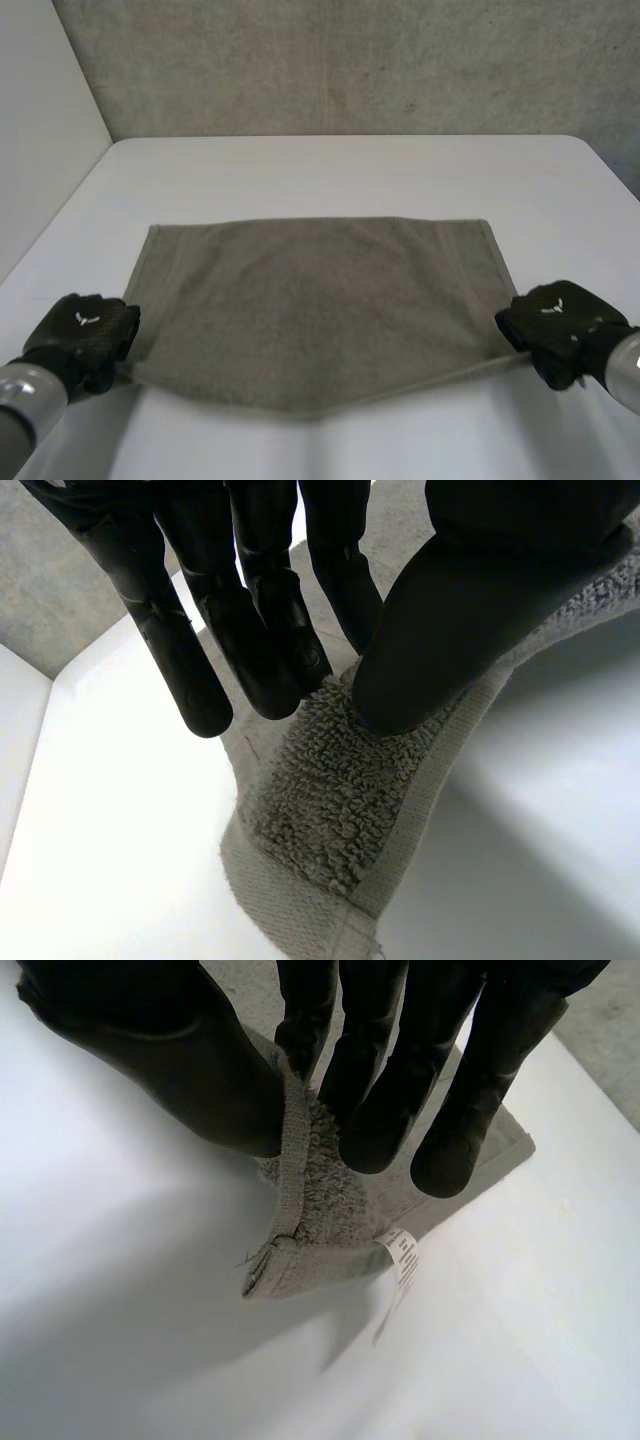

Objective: Fold the towel.

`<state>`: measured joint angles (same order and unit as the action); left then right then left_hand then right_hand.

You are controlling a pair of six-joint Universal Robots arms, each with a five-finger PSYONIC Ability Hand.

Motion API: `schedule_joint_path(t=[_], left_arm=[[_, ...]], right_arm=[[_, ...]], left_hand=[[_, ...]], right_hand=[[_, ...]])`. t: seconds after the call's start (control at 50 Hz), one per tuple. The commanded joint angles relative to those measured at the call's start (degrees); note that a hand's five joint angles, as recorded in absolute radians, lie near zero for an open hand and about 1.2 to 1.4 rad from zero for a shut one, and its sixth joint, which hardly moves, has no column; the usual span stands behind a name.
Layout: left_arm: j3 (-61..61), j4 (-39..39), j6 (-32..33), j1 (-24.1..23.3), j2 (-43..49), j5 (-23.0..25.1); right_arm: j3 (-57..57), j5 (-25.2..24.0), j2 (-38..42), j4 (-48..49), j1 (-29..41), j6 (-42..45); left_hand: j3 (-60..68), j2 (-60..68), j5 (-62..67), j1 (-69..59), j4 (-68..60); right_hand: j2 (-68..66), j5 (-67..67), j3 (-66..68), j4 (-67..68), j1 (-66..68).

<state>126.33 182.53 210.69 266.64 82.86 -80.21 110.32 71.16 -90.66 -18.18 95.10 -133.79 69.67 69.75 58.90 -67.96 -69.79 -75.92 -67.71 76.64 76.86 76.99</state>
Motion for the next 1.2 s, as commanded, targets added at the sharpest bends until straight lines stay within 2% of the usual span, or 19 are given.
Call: schedule_joint_path(t=[0.02,0.1,0.14,0.2,0.24,0.32,0.36,0.4,0.54,0.68,0.8,1.0,1.02,1.04,1.06,1.08,1.1,1.14,1.2], left_arm=[[3.2,-7.1,0.0,0.1,-9.0,0.1],[1.9,-4.4,0.0,0.5,-8.3,1.8],[0.7,-2.6,0.0,0.9,-6.6,2.8],[-2.4,1.8,-0.1,1.4,0.4,3.6],[-4.6,4.0,-0.1,1.3,4.1,3.6],[-14.0,6.9,-0.7,-1.8,15.7,3.0],[-17.8,7.0,-0.7,-3.1,19.7,2.9],[-24.8,7.1,-0.8,-4.5,26.7,0.6],[-38.3,7.1,-1.3,-6.2,38.5,-2.8],[-52.5,7.0,-3.3,-7.9,49.5,-3.5],[-59.0,6.8,-3.4,-8.5,54.1,-3.6],[-64.9,6.7,-3.4,-8.7,58.4,-5.5],[-64.9,6.7,-3.4,-8.7,58.4,-5.5],[-64.9,6.8,-3.7,-8.8,58.6,-5.4],[-64.9,6.8,-3.7,-8.8,58.6,-5.4],[-64.9,6.9,-4.1,-8.8,58.6,-5.5],[-64.7,6.9,-4.6,-8.8,58.5,-5.8],[-64.7,7.1,-5.4,-8.9,58.3,-5.8],[-64.5,7.1,-6.8,-9.2,57.4,-5.7]], right_arm=[[0.3,-0.8,-5.4,-4.7,-2.5,5.6],[-2.2,-2.9,-4.6,-3.8,-3.1,5.2],[-6.0,-4.4,2.2,-1.1,-2.9,4.2],[-8.5,-4.5,6.3,0.8,-2.3,3.3],[-14.6,-3.0,12.8,3.8,-1.6,1.1],[-20.3,-1.0,19.3,5.0,0.8,0.2],[-27.0,0.9,26.0,6.6,3.2,0.0],[-30.0,1.5,28.8,7.7,3.9,-0.1],[-43.2,2.4,41.1,14.6,6.8,0.0],[-53.2,4.8,49.6,16.0,8.7,0.1],[-62.2,7.5,56.5,15.6,9.8,0.3],[-67.7,8.0,60.0,15.6,9.9,0.5],[-68.2,8.1,60.2,15.6,9.9,0.5],[-68.2,8.1,60.2,15.6,9.9,0.5],[-68.5,8.4,60.3,15.6,9.9,0.5],[-68.5,8.4,60.3,15.6,9.9,0.5],[-68.7,8.9,60.2,15.6,10.1,0.5],[-69.0,9.5,60.0,15.7,10.4,0.4],[-69.9,10.7,57.7,15.6,10.6,-0.3]], left_hand=[[10.3,10.3,11.1,-12.0,-10.2],[10.3,10.3,11.1,-12.0,-10.2],[10.3,10.3,11.1,-12.0,-10.2],[10.3,10.3,11.1,-12.0,-10.2],[10.3,10.3,11.1,-12.0,-10.2],[10.3,10.3,11.1,-12.0,-10.2],[10.3,10.3,11.1,-12.0,-10.2],[10.3,10.3,11.1,-12.0,-10.2],[10.3,10.3,11.1,-12.0,-10.2],[10.3,10.3,11.1,-12.0,-10.2],[10.3,10.3,11.1,-12.0,-10.2],[10.3,10.3,11.1,-12.0,-10.2],[10.3,10.3,11.1,-12.0,-10.2],[10.3,10.3,11.1,-12.0,-10.2],[10.3,10.3,11.1,-12.0,-10.2],[-17.3,-17.4,-16.5,15.6,17.4],[-59.7,-59.7,-58.9,58.0,59.8],[-55.6,-55.7,-54.8,53.9,55.7],[-59.7,-59.7,-58.9,58.0,59.8]], right_hand=[[-4.1,-2.3,3.4,3.1,3.0],[-4.1,-2.3,3.4,3.1,3.0],[-4.1,-2.3,3.4,3.1,3.0],[-4.1,-2.3,3.4,3.1,3.0],[-4.1,-2.3,3.4,3.1,3.0],[-4.1,-2.3,3.4,3.1,3.0],[-4.1,-2.3,3.4,3.1,3.0],[-4.1,-2.3,3.4,3.1,3.0],[-4.1,-2.3,3.4,3.1,3.0],[-4.1,-2.3,3.4,3.1,3.0],[-4.1,-2.3,3.4,3.1,3.0],[-4.1,-2.3,3.4,3.1,3.0],[10.3,12.1,-11.1,-11.3,-11.4],[10.5,12.3,-11.2,-11.4,-11.6],[58.1,59.9,-58.8,-59.1,-59.2],[58.6,60.4,-59.3,-59.5,-59.7],[65.9,67.7,-66.6,-66.9,-67.0],[65.9,67.7,-66.6,-66.9,-67.0],[65.9,67.7,-66.6,-66.9,-67.0]])
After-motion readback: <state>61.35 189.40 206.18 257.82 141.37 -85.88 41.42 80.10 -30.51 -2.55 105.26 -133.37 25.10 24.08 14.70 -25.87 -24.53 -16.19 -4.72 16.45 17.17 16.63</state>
